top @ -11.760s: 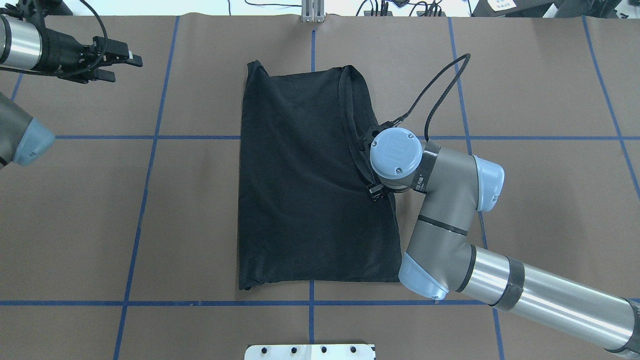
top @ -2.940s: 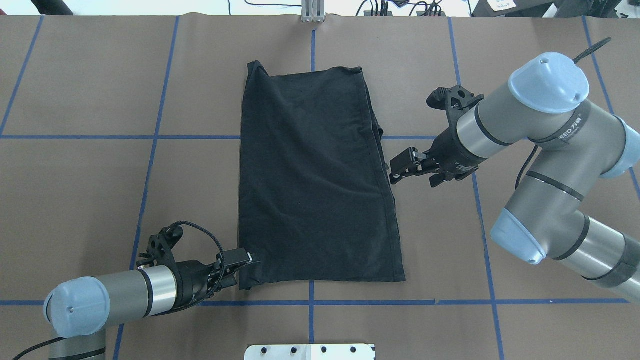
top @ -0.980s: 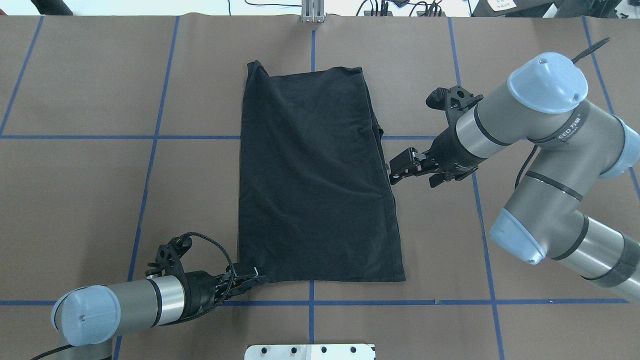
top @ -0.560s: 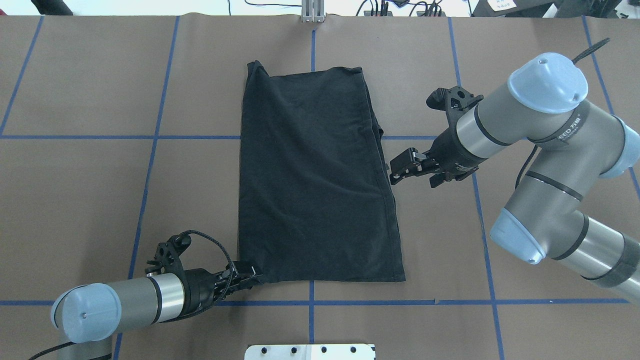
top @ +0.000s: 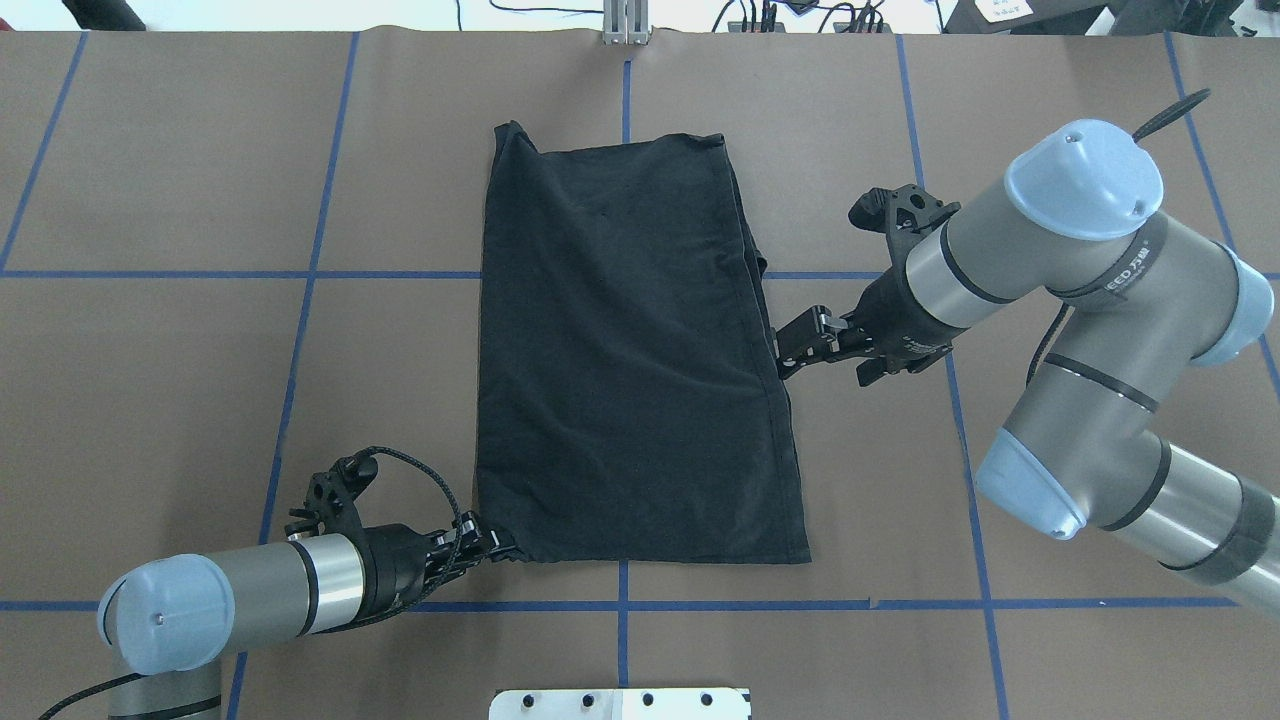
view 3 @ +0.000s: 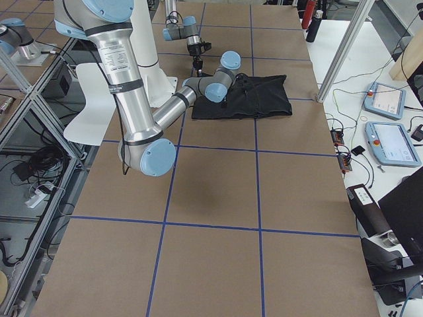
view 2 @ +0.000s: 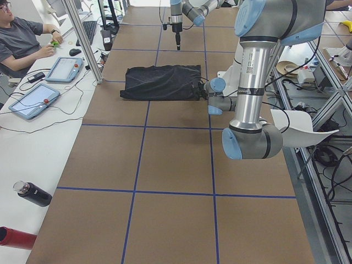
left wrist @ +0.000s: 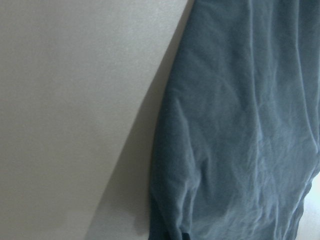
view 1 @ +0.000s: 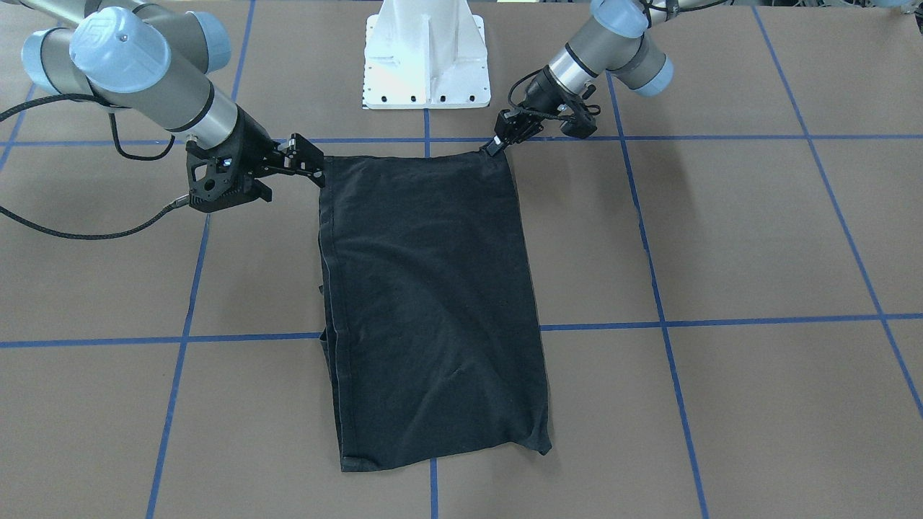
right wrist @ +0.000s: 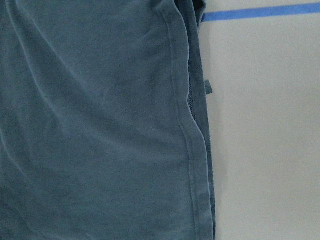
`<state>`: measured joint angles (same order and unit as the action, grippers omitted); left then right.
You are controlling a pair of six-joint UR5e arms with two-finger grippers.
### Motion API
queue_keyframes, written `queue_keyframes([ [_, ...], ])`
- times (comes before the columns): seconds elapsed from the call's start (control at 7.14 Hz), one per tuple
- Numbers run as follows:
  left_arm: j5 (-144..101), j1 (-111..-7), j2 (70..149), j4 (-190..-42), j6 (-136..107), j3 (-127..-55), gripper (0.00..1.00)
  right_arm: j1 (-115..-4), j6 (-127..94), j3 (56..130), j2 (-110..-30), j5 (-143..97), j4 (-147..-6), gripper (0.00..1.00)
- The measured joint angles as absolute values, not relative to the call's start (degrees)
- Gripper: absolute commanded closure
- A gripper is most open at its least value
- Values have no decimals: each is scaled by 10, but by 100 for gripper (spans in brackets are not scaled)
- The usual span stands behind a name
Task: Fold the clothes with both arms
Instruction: 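Move the right gripper to the shirt's other near corner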
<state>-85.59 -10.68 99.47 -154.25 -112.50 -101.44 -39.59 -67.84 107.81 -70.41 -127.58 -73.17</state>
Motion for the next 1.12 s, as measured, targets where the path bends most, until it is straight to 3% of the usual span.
queue_keyframes([
  [0.56,-871,-118,995,-1542,-1126,-1021,100,-251,-781,1082,-690,-1097,-788,0],
  [1.12,-872,-118,995,-1543,-1126,-1023,100,-210,-803,1084,-673,-1063,-874,0],
])
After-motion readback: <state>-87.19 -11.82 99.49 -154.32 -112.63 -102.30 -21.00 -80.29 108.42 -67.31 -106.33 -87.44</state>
